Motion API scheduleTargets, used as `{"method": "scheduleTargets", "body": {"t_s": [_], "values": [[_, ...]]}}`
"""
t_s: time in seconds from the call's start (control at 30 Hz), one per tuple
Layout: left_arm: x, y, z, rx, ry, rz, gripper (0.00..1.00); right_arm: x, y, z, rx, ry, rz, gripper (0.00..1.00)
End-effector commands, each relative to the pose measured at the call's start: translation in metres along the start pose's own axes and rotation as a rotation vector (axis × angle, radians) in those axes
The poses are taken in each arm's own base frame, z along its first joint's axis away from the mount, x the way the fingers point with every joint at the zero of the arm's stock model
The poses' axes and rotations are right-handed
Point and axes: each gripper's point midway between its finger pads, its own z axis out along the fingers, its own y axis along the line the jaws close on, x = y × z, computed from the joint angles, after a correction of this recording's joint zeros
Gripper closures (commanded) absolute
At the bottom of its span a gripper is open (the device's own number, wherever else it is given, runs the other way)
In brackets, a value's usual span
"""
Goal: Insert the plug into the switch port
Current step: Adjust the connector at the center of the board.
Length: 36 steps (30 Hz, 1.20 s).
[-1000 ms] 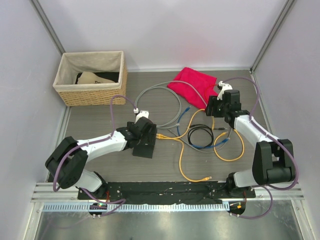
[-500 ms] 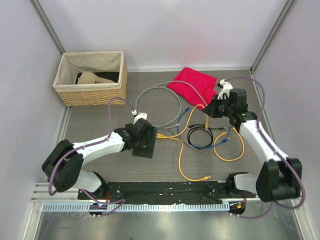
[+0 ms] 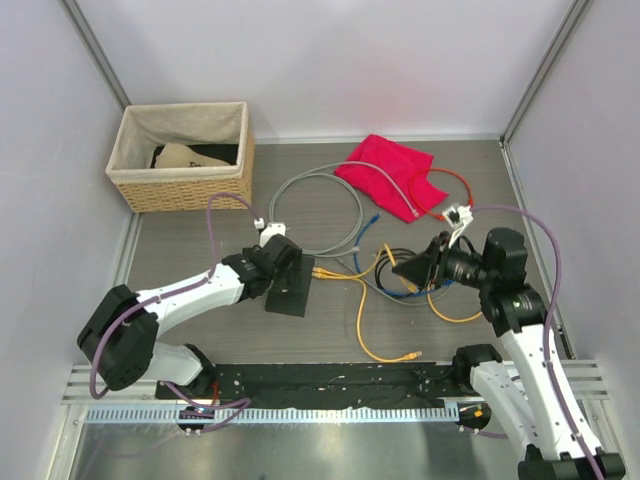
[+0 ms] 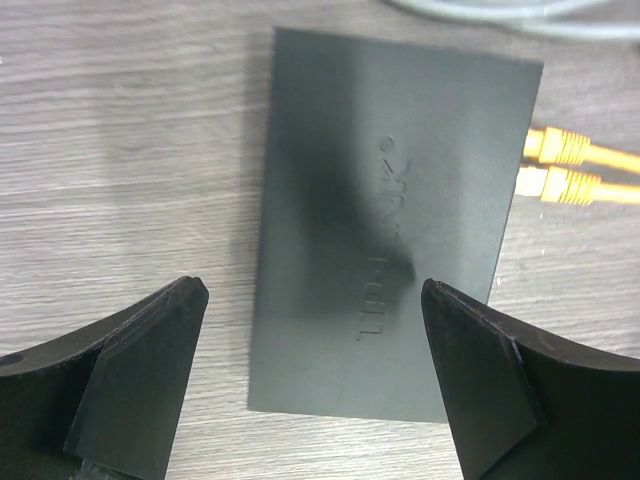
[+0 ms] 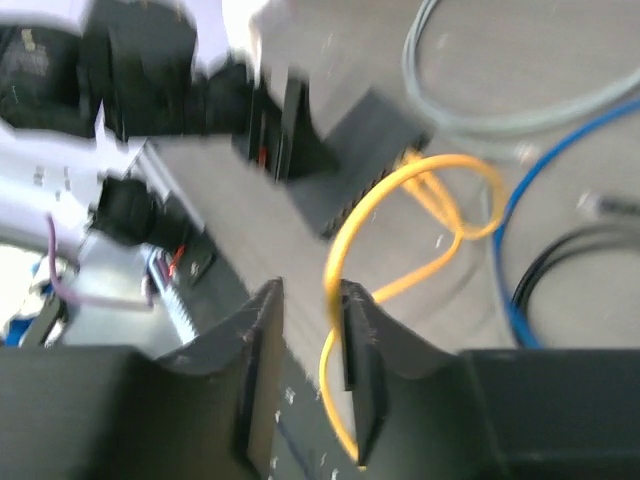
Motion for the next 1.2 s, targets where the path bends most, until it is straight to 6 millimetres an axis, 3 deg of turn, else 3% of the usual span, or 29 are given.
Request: {"method": "scheduleTargets", "body": {"t_s": [0.0,0.03,0.13,0.17,0.2,0.27,0.3,0.4,0.5,0.57,0.6,0.63,0.7,0.73,0.77,0.9,1.0,1.03,1.17], "values": [[-0.035,0.002,-0.015,0.005,-0.098,-0.094,0.05,0.047,0.021,-0.022,-0.042,0.105,0.084,0.53],[-0.039,0.001,-0.016,0.015,-0.11,-0.105,0.05,0.062,0.017,-0.027,-0.003,0.151,0.117,0.51],[-0.045,0.0,-0.019,0.031,-0.126,-0.122,0.05,0.067,-0.003,-0.043,0.181,0.179,0.054,0.42],[-0.046,0.001,-0.019,0.03,-0.127,-0.124,0.05,0.052,-0.005,-0.05,0.239,0.15,0.013,0.41],[-0.048,0.003,-0.019,0.027,-0.131,-0.133,0.05,0.042,-0.023,-0.059,0.374,0.117,-0.012,0.38],[-0.05,0.005,-0.018,0.027,-0.141,-0.142,0.05,0.019,-0.019,-0.06,0.39,0.04,-0.031,0.37],[-0.051,0.007,-0.015,0.028,-0.147,-0.153,0.05,0.003,-0.006,-0.052,0.306,-0.011,-0.083,0.36],[-0.056,0.01,-0.011,0.042,-0.157,-0.183,0.04,-0.03,-0.002,-0.041,0.267,-0.106,-0.108,0.32],[-0.059,0.015,-0.005,0.068,-0.162,-0.223,0.03,-0.048,-0.008,-0.027,0.241,-0.111,-0.168,0.32],[-0.056,0.019,0.001,0.086,-0.15,-0.241,0.03,-0.046,-0.017,-0.008,0.192,-0.043,-0.16,0.32],[-0.059,0.018,0.002,0.098,-0.16,-0.247,0.03,-0.047,-0.012,0.003,0.148,-0.028,-0.181,0.33],[-0.058,0.017,0.004,0.106,-0.156,-0.245,0.03,-0.042,-0.009,0.015,0.112,0.003,-0.189,0.34],[-0.056,0.015,0.007,0.129,-0.153,-0.242,0.03,-0.035,-0.027,0.043,0.17,0.054,-0.248,0.35],[-0.055,0.015,0.008,0.136,-0.153,-0.236,0.03,-0.017,-0.008,0.062,0.118,0.119,-0.316,0.35],[-0.053,0.015,0.01,0.138,-0.148,-0.231,0.03,-0.017,-0.012,0.071,0.146,0.141,-0.406,0.35],[-0.054,0.011,0.013,0.173,-0.156,-0.222,0.03,0.027,-0.031,0.125,0.054,0.274,-0.502,0.4],[-0.054,0.012,0.014,0.185,-0.17,-0.213,0.04,0.048,-0.037,0.148,-0.016,0.327,-0.585,0.44],[-0.054,0.013,0.014,0.186,-0.175,-0.211,0.04,0.064,-0.045,0.158,-0.03,0.375,-0.587,0.44],[-0.051,0.017,0.016,0.183,-0.176,-0.203,0.04,0.086,-0.06,0.181,-0.074,0.428,-0.637,0.5]]}}
